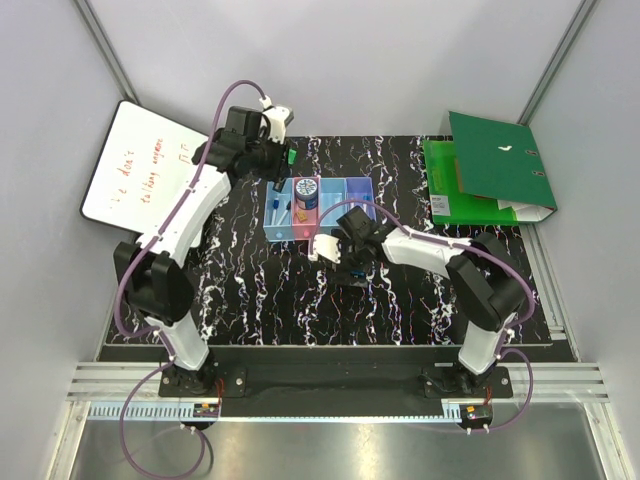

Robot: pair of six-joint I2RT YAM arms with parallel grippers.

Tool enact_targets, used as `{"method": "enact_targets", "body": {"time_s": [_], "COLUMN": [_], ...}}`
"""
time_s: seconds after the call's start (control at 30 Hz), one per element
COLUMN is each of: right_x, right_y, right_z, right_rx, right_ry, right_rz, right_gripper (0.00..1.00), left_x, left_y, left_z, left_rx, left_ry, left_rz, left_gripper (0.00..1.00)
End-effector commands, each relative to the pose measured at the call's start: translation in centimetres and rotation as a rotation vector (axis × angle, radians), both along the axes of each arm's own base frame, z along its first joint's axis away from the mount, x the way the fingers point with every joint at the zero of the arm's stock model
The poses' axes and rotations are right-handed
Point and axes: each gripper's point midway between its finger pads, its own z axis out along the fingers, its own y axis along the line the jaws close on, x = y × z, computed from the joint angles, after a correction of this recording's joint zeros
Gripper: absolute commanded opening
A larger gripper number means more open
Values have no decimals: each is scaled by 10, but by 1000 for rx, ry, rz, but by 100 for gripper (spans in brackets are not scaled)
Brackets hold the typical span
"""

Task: Sort the stationery into containers
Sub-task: Place the stationery in the storage box.

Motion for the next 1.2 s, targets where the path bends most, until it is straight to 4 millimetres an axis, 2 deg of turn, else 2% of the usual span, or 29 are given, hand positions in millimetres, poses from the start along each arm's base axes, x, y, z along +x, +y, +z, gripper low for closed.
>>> {"method": "enact_targets", "body": {"time_s": [0.0, 0.23, 0.37, 0.5, 0.57, 0.6, 0.8, 0.93, 1.03, 1.17], "right_x": [6, 5, 1, 2, 2, 2, 7, 16, 23, 33], "right_y": [10, 5, -1, 1, 1, 1, 0, 2, 3, 3], "right_z": [4, -4, -10, -16, -18, -18, -11, 3, 24, 77], "right_rx": [47, 37, 7, -12, -18, -16, -7, 12, 39, 112], "right_ry": [52, 144, 189, 229, 246, 249, 214, 161, 107, 4], "right_rz": [39, 50, 58, 41, 27, 18, -22, -55, -76, -139], "right_gripper": [94, 86, 76, 54, 46, 38, 21, 7, 2, 0], "left_x": [0, -1, -2, -1, 0, 0, 1, 4, 7, 10], "left_y": [5, 12, 15, 17, 18, 18, 21, 24, 24, 20], "left_z": [53, 65, 67, 65, 67, 66, 68, 56, 37, 10], "left_rx": [-28, -6, 5, 8, 9, 9, 10, 21, 28, 29], "left_ry": [-156, -197, -204, -200, -206, -204, -207, -184, -138, -62], "left_rz": [-14, -4, -1, 2, 4, 6, 12, 25, 29, 31], "left_gripper": [0, 0, 0, 0, 0, 0, 0, 0, 0, 0]}}
